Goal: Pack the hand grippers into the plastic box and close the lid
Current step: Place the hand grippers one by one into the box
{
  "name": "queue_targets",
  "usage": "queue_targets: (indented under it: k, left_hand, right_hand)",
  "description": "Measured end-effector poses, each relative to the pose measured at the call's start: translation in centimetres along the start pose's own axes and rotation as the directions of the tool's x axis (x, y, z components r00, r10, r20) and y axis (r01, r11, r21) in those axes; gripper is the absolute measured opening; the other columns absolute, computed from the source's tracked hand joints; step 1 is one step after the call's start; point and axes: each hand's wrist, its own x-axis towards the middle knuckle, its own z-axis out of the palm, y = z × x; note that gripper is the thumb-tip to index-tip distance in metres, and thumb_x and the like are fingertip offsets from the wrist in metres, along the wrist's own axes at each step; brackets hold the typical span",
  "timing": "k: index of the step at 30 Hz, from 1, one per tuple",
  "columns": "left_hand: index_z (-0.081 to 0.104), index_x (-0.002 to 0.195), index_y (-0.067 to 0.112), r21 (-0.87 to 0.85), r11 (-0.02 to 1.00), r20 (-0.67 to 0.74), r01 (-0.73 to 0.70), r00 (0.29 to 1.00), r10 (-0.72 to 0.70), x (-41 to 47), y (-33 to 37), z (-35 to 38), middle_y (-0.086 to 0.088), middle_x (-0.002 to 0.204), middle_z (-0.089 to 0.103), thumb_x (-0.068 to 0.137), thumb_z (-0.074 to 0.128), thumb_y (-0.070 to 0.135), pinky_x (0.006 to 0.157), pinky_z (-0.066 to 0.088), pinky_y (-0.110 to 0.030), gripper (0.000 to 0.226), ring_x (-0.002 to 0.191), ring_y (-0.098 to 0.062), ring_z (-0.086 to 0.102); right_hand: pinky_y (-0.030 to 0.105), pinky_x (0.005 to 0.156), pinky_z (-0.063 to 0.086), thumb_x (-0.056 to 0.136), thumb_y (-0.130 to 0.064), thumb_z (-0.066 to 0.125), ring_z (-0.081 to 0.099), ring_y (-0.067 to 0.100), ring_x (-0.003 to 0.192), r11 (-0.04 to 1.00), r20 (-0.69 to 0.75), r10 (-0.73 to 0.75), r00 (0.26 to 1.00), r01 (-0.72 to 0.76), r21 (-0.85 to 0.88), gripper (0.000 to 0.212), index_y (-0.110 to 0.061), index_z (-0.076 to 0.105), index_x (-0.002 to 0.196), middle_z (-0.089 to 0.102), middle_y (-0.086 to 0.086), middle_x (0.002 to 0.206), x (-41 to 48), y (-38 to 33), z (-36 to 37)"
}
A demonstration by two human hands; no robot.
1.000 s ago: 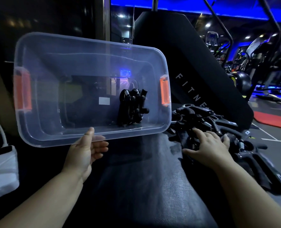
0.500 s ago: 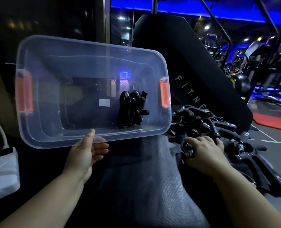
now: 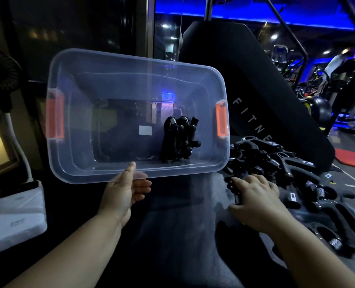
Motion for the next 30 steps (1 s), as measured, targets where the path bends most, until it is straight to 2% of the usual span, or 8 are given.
queue_targets:
  k: [3,6,11,16,19,22,25,30]
  left_hand:
    - [0.064,0.077,0.008,0.005,1.000,0.000,0.000,1.000,0.000,0.0,0.0,0.0,-0.003,0.059,0.068,0.095,0.047,0.042,0.051,0.042,-0.024,0.042,0.052,-0.013,0.061]
    - [0.063,0.076,0.008,0.004,1.000,-0.001,-0.001,1.000,0.001,0.0,0.0,-0.1,-0.003,0.058,0.068,0.095,0.047,0.041,0.051,0.042,-0.024,0.042,0.051,-0.012,0.061]
    - [0.064,0.077,0.008,0.003,1.000,0.005,-0.002,1.000,0.002,-0.1,-0.1,-0.1,-0.003,0.058,0.068,0.095,0.047,0.042,0.051,0.043,-0.024,0.042,0.050,-0.011,0.062]
    - [0.064,0.076,0.008,0.002,1.000,0.004,0.000,1.000,0.000,0.0,0.0,-0.1,-0.003,0.057,0.068,0.095,0.048,0.042,0.051,0.042,-0.024,0.042,0.049,-0.011,0.062]
    - [0.064,0.077,0.008,0.003,1.000,0.005,0.000,1.000,0.000,0.0,0.0,-0.1,-0.003,0.058,0.068,0.095,0.047,0.042,0.053,0.042,-0.025,0.042,0.051,-0.012,0.062]
    - [0.064,0.076,0.008,0.000,1.000,0.007,-0.001,1.000,0.001,0.0,0.0,-0.2,-0.003,0.058,0.068,0.095,0.047,0.042,0.054,0.042,-0.026,0.042,0.052,-0.013,0.061]
    - [0.064,0.076,0.008,0.002,1.000,0.008,0.000,1.000,0.000,0.0,-0.1,-0.1,-0.004,0.058,0.068,0.095,0.047,0.042,0.053,0.042,-0.025,0.042,0.052,-0.013,0.061]
    - [0.064,0.076,0.008,0.002,1.000,0.010,-0.001,1.000,0.001,0.0,0.0,-0.1,-0.003,0.057,0.068,0.095,0.047,0.041,0.051,0.041,-0.024,0.043,0.049,-0.012,0.061]
  right_hand:
    - [0.035,0.103,0.024,0.061,-0.057,0.045,0.030,0.017,0.126,0.995,-0.018,-0.006,1.000,0.007,0.101,0.070,-0.032,0.048,0.127,0.047,-0.006,0.121,0.0,-0.4,0.3]
    - [0.036,0.099,0.032,0.069,-0.038,0.065,0.038,0.016,0.121,0.961,-0.116,0.052,0.992,-0.017,0.278,0.045,-0.031,0.060,0.113,0.049,-0.011,0.105,0.4,0.0,0.7]
    - [0.035,0.090,0.042,0.063,-0.029,0.073,0.041,0.015,0.105,0.950,-0.118,-0.006,0.993,0.043,0.311,0.025,-0.029,0.068,0.088,0.049,-0.010,0.089,0.5,0.3,1.2]
    - [0.012,0.070,0.029,0.064,-0.014,0.077,0.046,0.019,0.086,0.916,-0.388,0.051,0.920,0.112,0.384,0.017,-0.014,0.061,0.069,0.050,-0.006,0.076,0.4,0.3,0.9]
    - [0.013,0.070,0.030,0.068,-0.021,0.067,0.046,0.020,0.082,0.867,-0.447,0.072,0.892,0.165,0.470,0.015,-0.012,0.055,0.065,0.050,-0.004,0.074,0.1,0.0,0.7]
    - [0.015,0.080,0.033,0.067,-0.027,0.055,0.042,0.017,0.095,0.831,-0.417,0.088,0.905,0.164,0.531,0.018,-0.014,0.060,0.078,0.050,-0.005,0.090,0.0,-0.3,0.7]
    - [0.028,0.103,0.030,0.068,-0.030,0.051,0.032,0.020,0.122,0.805,-0.272,0.182,0.945,0.015,0.593,0.042,-0.023,0.066,0.107,0.043,0.000,0.124,0.1,-0.1,0.6]
    - [0.036,0.107,0.024,0.086,-0.025,0.055,0.013,0.026,0.146,0.781,-0.026,0.228,0.973,-0.167,0.602,0.056,-0.035,0.044,0.140,0.003,0.009,0.161,0.1,0.7,-0.7]
